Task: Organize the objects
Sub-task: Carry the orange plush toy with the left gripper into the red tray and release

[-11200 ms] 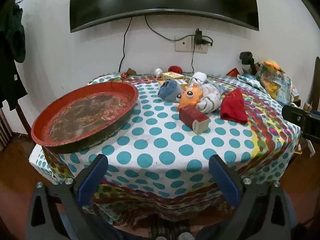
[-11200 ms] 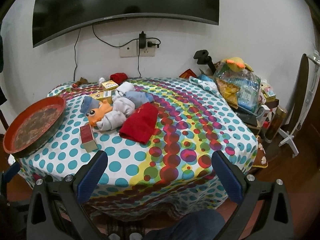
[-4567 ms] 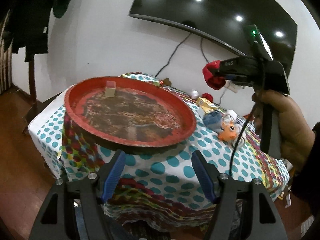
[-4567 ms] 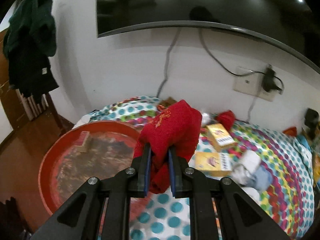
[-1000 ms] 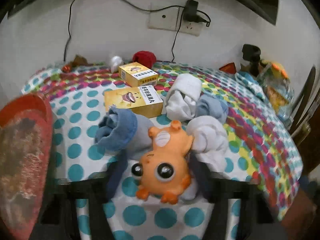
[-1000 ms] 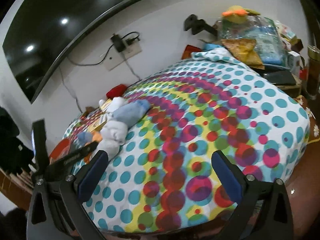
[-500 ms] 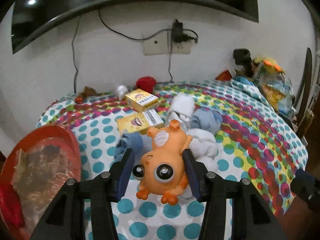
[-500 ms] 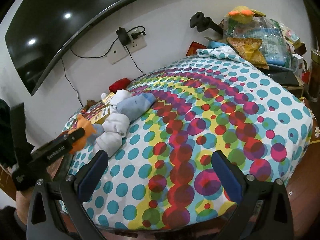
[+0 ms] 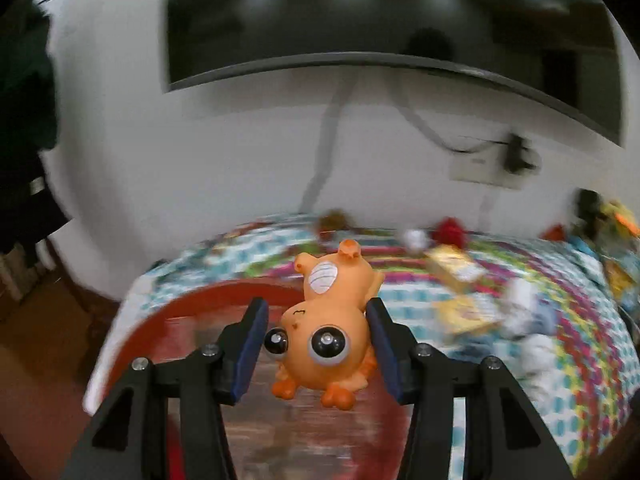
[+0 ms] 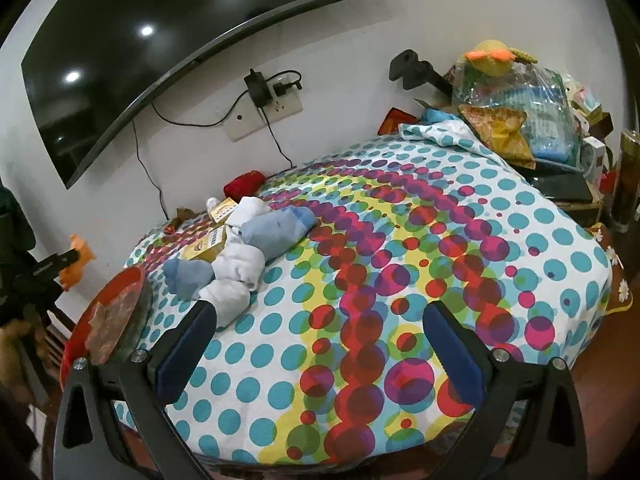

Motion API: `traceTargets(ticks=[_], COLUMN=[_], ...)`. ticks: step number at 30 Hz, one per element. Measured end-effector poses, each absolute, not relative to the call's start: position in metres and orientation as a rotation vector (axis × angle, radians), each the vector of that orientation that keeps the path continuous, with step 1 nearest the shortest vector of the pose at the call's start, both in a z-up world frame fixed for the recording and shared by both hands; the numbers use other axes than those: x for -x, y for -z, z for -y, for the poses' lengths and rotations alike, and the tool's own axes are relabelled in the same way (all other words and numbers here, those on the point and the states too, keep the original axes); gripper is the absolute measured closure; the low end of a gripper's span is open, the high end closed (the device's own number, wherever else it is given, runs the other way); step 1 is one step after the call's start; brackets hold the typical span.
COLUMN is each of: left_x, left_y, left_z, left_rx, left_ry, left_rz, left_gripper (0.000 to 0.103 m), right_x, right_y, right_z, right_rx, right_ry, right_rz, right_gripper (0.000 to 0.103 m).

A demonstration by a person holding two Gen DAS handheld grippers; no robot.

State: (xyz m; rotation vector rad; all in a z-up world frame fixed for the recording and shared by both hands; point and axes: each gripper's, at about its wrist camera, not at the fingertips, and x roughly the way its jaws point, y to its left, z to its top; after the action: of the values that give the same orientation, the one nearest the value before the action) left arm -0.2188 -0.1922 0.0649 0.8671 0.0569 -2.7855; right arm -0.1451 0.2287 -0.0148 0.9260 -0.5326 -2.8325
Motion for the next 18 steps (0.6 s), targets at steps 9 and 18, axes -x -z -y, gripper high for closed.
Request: traceTargets(ticks=[9,18], left_x=[0.21,0.202], left_y=[-0.047,-0.018], left_z=[0.311,0.351], left_rx=[-0.977,-1.044], left_ry=[2.522,2.394], left_rz=[-0.241,-0.263], left_gripper=[0.051,0.051], right_x=[0.146,0.15], right_y=[0.016,0.022], right_z=[-0.224,-0.223], right_rx=[-0.94,-0.981], right_ry=[2.819,2.817], right_rz=[0.518,0.516], right_gripper=[0.0,0.0])
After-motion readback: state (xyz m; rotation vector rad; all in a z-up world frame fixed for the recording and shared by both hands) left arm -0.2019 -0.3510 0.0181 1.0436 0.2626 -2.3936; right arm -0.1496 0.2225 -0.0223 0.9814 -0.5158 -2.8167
